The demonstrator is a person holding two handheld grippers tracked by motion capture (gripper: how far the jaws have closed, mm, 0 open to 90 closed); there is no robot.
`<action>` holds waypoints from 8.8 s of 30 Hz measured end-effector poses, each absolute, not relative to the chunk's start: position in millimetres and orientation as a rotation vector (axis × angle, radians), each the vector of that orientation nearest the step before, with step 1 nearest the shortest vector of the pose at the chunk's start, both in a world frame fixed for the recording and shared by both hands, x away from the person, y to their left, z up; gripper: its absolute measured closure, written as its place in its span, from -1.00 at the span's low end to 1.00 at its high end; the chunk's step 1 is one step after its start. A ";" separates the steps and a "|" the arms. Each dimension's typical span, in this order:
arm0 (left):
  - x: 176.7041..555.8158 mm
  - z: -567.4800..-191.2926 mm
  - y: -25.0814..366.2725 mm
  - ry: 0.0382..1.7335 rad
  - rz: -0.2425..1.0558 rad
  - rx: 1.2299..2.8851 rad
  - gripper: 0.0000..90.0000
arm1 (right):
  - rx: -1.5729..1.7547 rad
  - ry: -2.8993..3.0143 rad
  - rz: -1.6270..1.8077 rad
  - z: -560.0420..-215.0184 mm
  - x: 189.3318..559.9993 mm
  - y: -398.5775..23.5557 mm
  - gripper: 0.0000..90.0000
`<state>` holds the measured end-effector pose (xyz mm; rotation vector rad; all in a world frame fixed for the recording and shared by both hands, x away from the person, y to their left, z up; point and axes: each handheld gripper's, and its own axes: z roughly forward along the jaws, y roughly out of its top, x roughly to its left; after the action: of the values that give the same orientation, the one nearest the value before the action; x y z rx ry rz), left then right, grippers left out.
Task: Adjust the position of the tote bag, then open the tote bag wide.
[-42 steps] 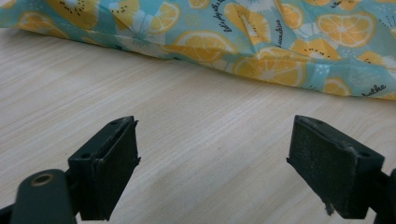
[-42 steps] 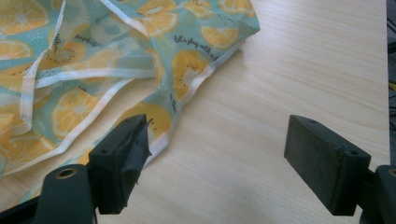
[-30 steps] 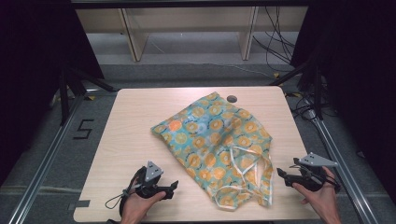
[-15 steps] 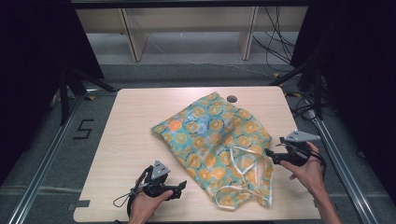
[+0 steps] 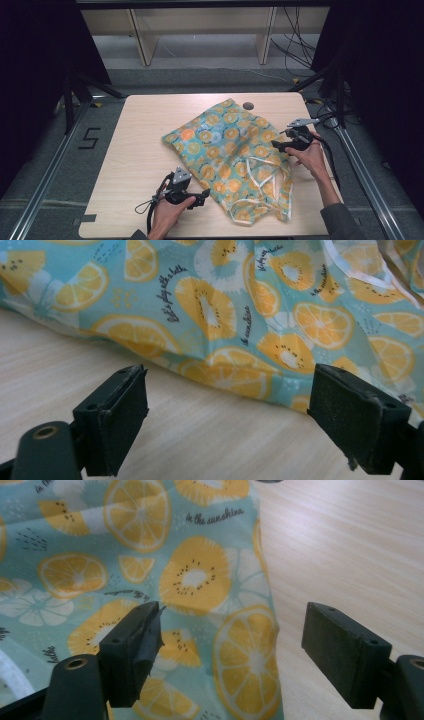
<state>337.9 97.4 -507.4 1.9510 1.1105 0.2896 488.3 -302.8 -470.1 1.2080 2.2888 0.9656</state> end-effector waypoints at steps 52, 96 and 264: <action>422.9 -507.7 169.7 1.239 0.435 1.894 0.85 | 0.894 2.532 1.040 -474.5 398.9 -252.1 1.00; 335.7 -453.1 164.4 1.022 0.170 2.022 -0.43 | 0.885 2.563 1.039 -480.0 380.9 -222.6 0.27; 441.7 -452.2 152.8 0.895 0.280 2.164 0.80 | 0.453 2.882 0.969 -446.2 343.8 -129.9 0.97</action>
<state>441.7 152.8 -452.2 2.1642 0.8954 0.2805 343.8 -129.9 -446.2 0.4534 2.8818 0.9692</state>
